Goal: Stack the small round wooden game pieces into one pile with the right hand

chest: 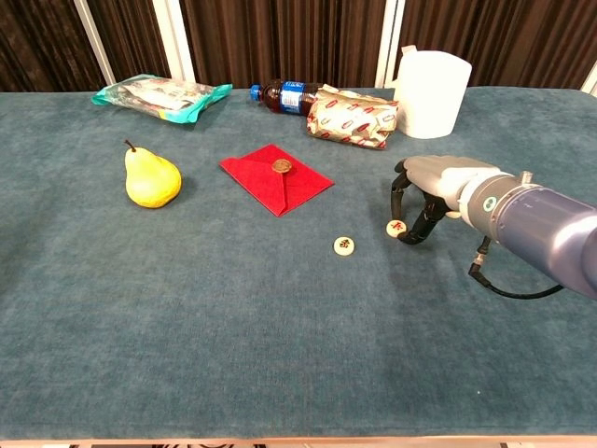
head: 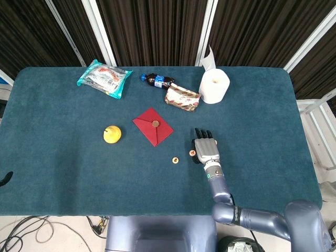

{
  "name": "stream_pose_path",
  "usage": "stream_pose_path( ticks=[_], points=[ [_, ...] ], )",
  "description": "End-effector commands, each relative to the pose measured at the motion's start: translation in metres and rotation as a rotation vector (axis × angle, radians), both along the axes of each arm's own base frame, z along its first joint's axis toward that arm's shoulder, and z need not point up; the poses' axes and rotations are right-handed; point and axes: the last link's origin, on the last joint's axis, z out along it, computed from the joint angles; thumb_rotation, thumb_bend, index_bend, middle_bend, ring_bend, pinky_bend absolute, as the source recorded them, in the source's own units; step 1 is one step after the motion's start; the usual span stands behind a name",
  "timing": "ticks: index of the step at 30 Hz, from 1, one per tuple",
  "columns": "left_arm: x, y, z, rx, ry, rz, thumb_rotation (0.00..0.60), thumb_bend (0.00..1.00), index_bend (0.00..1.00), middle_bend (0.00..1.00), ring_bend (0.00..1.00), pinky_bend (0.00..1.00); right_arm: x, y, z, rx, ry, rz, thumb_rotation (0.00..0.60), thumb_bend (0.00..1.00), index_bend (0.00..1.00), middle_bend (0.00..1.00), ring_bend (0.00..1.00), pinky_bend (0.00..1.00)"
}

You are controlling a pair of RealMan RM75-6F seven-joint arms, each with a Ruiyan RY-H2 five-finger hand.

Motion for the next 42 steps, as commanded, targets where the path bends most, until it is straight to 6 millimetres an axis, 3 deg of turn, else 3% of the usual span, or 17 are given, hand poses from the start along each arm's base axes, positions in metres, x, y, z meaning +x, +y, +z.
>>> stream_pose_path(
  ticks=[1,25,33,42],
  points=[
    [0.000,0.000,0.000,0.000,0.000,0.001,0.600,0.16,0.11,0.00,0.00,0.00,0.000,0.000,0.000,0.001,-0.001,0.000,0.600,0.39,0.50,0.00,0.00,0.00],
    [0.001,0.000,0.001,0.000,-0.005,0.001,0.600,0.16,0.11,0.00,0.00,0.00,0.002,-0.002,0.003,-0.005,-0.023,-0.009,0.600,0.41,0.54,0.00,0.00,0.00],
    [0.001,0.000,0.001,-0.002,-0.008,0.000,0.600,0.16,0.11,0.00,0.00,0.00,0.004,-0.012,0.027,-0.039,-0.034,-0.015,0.600,0.41,0.54,0.00,0.00,0.00],
    [0.001,0.000,0.001,0.002,-0.007,0.000,0.600,0.16,0.11,0.00,0.00,0.00,-0.013,-0.020,0.051,-0.043,0.000,-0.070,0.600,0.41,0.54,0.00,0.00,0.00]
  ],
)
